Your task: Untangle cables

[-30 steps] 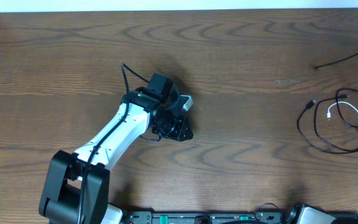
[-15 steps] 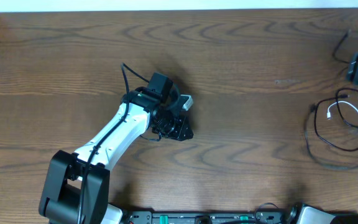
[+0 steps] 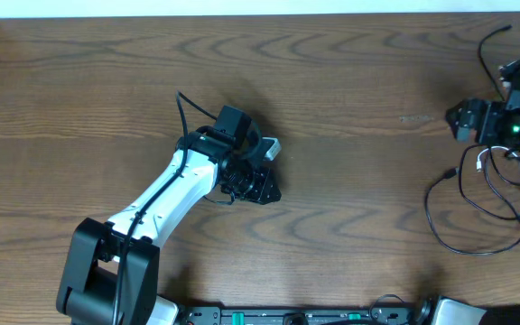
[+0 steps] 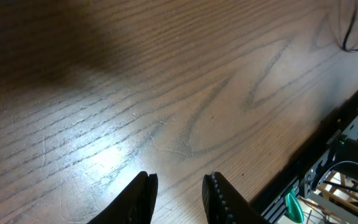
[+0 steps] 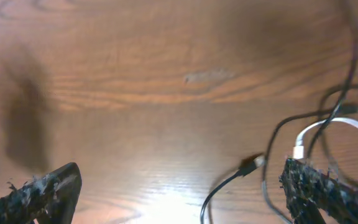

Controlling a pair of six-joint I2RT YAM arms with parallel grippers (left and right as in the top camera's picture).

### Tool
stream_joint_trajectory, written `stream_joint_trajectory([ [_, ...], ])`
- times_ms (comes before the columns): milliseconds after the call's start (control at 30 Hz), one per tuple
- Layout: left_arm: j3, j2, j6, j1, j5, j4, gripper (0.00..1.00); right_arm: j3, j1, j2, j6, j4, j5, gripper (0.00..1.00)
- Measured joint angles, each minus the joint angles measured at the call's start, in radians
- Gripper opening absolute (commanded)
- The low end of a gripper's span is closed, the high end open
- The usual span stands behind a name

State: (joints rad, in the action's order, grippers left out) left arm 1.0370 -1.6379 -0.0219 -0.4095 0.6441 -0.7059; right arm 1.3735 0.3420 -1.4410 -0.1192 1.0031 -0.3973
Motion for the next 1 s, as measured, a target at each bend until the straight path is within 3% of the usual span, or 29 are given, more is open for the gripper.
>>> stream_joint_trajectory([
  [333,0.0,0.0,0.0,0.0,0.0,0.0,0.3,-0.201,-0.004,-0.213,0.196,-0.015,0.099,0.99],
  [567,0.0,0.0,0.0,0.0,0.0,0.001,0.3,-0.299,-0.004,-0.302,0.248,-0.116,0.11,0.96],
  [667,0.0,0.0,0.0,0.0,0.0,0.001,0.3,-0.347,-0.004,-0.308,0.264,-0.163,0.103,0.85],
  [700,0.0,0.0,0.0,0.0,0.0,0.001,0.3,-0.362,-0.004,-0.309,0.268,-0.179,0.1,0.77],
  [800,0.0,0.0,0.0,0.0,0.0,0.003,0.3,-0.411,-0.004,-0.303,0.276,-0.229,0.084,0.73],
  [933,0.0,0.0,0.0,0.0,0.0,0.006,0.3,-0.456,-0.004,-0.278,0.279,-0.299,0.041,0.55],
  [1000,0.0,0.0,0.0,0.0,0.0,0.006,0.3,-0.475,-0.004,-0.274,0.283,-0.323,0.013,0.53],
])
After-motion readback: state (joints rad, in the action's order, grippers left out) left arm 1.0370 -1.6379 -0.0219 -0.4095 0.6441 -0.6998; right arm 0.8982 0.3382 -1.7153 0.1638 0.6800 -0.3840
